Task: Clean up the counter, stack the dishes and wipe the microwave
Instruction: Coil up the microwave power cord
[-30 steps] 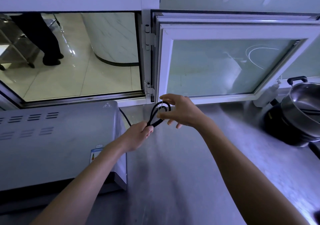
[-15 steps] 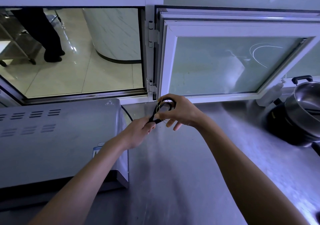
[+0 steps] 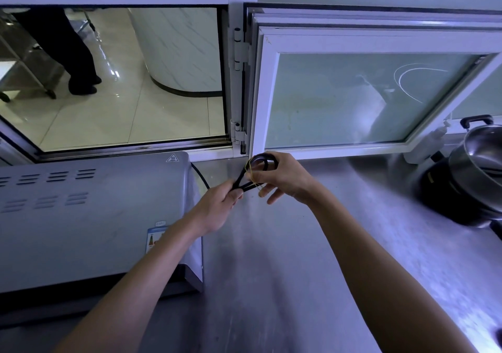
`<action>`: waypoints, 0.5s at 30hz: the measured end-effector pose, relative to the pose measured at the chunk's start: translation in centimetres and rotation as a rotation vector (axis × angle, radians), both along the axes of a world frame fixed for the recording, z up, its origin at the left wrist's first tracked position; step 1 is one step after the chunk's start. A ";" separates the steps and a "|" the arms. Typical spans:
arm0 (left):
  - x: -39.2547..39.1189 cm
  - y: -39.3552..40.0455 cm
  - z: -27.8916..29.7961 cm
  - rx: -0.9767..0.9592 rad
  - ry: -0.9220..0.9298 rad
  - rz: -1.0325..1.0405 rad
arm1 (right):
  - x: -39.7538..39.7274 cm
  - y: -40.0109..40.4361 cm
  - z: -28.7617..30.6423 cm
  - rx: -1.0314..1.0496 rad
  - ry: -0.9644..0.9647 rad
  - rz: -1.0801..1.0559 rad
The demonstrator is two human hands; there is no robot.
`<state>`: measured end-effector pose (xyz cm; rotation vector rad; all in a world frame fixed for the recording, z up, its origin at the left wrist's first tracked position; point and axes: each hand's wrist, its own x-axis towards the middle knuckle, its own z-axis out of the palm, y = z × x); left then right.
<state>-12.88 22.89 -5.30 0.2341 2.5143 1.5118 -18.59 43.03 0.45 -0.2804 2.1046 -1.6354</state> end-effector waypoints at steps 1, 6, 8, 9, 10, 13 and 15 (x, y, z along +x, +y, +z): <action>0.1 0.0 0.0 0.001 -0.002 0.003 | 0.0 -0.1 -0.1 -0.001 -0.005 0.000; 0.3 0.0 -0.1 0.002 -0.013 0.010 | 0.0 -0.5 -0.6 -0.024 -0.032 -0.006; 0.2 -0.1 -0.3 0.009 -0.020 0.012 | 0.1 -0.6 -0.8 -0.052 -0.055 -0.024; 0.2 -0.1 -0.4 0.015 -0.021 0.012 | 0.2 -0.6 -1.0 -0.062 -0.070 -0.032; 0.2 -0.1 -0.5 0.026 -0.019 0.016 | 0.2 -0.6 -1.1 -0.067 -0.087 -0.031; 0.2 0.2 0.2 0.078 0.002 0.046 | 0.8 -1.1 -1.6 -0.077 -0.124 0.002; 0.0 0.4 0.8 0.098 0.010 0.073 | 0.9 -1.6 -1.8 -0.093 -0.122 -0.011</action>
